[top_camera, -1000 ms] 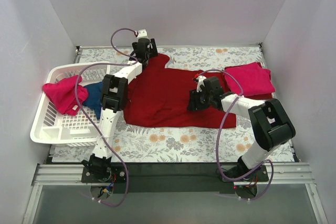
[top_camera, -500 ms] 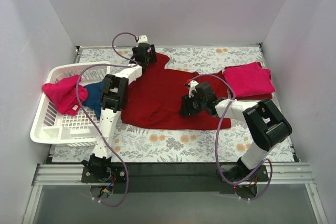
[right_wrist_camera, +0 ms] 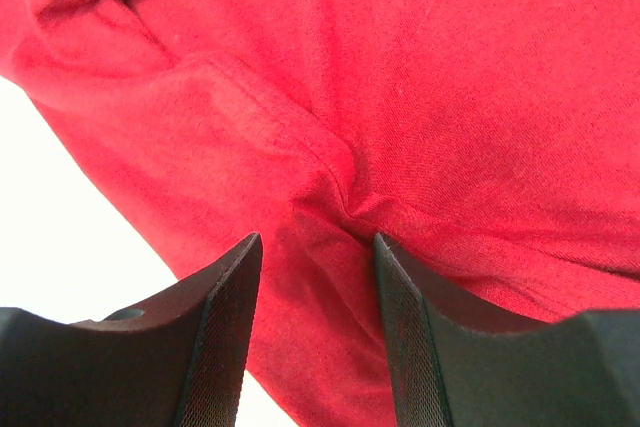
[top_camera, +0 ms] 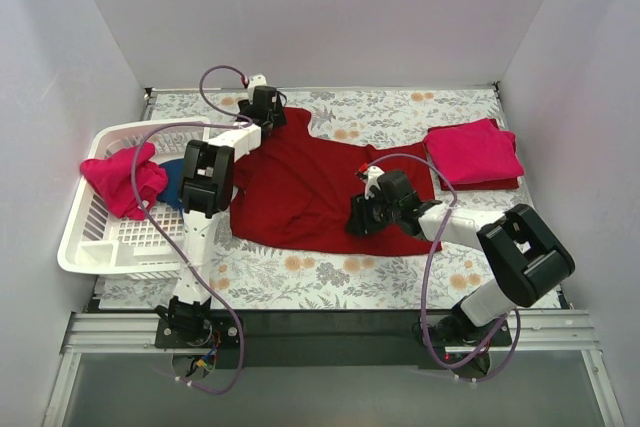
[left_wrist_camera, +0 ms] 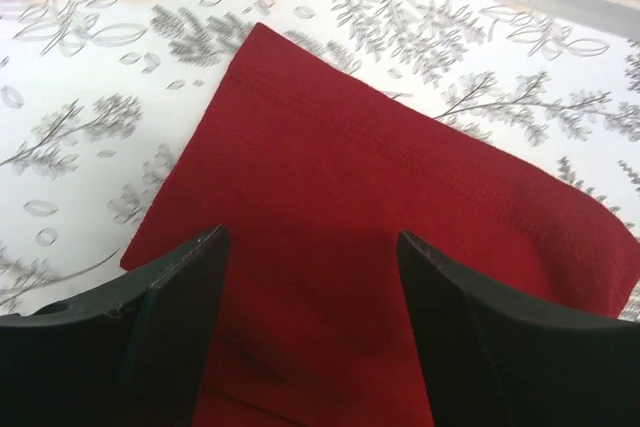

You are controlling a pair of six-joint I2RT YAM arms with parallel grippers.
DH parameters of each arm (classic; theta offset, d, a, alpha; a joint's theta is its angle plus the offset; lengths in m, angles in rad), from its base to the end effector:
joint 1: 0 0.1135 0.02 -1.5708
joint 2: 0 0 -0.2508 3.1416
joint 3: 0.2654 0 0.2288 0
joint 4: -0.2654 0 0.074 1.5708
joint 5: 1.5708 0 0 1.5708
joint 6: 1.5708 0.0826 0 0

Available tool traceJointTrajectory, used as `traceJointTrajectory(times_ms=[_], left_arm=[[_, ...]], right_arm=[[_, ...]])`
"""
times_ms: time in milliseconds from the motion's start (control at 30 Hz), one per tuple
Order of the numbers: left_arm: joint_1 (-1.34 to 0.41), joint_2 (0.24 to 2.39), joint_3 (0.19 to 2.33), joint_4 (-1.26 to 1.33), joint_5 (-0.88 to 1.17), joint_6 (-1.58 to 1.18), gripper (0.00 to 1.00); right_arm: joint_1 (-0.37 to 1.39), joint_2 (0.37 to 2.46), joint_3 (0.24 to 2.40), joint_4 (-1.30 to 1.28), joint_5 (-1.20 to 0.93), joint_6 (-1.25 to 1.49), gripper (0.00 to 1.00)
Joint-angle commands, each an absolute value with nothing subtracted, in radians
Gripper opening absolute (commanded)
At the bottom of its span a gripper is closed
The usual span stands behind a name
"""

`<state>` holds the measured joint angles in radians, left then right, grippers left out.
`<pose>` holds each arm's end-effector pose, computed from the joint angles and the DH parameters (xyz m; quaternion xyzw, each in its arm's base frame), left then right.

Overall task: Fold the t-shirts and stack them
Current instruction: Fold the tshirt

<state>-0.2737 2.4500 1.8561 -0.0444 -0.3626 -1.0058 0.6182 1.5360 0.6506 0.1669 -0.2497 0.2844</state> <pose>0.5386 -0.1208 0.1095 -0.3902 0.7914 -0.1348 0.4509 0.2436 0.1983 0.1298 -0.2008 0.8824 0.2809 0.3196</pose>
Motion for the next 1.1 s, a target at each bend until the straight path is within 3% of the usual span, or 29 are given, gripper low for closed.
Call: traceJointTrajectory(times_ms=[0,367,700,1067], left_arm=[[-0.247,2.402,1.769,-0.222,-0.350,-1.054,0.64],[-0.242,2.269,1.597,-0.210,-0.285,-1.065,0.67],[-0.241,2.342,1.756,-0.202,-0.226,-1.005,0.71],[-0.210,2.332,1.753,-0.187,-0.104,-1.049,0.72]], right_arm=[[0.641,1.517,0.589,0.071,-0.258,0.298,0.44],[0.696,1.477,0.549,0.055,-0.273,0.307,0.45],[0.839,1.459,0.825,0.142,-0.198,0.232,0.45],[0.965,1.894,1.172,0.287,-0.299,0.115,0.46]])
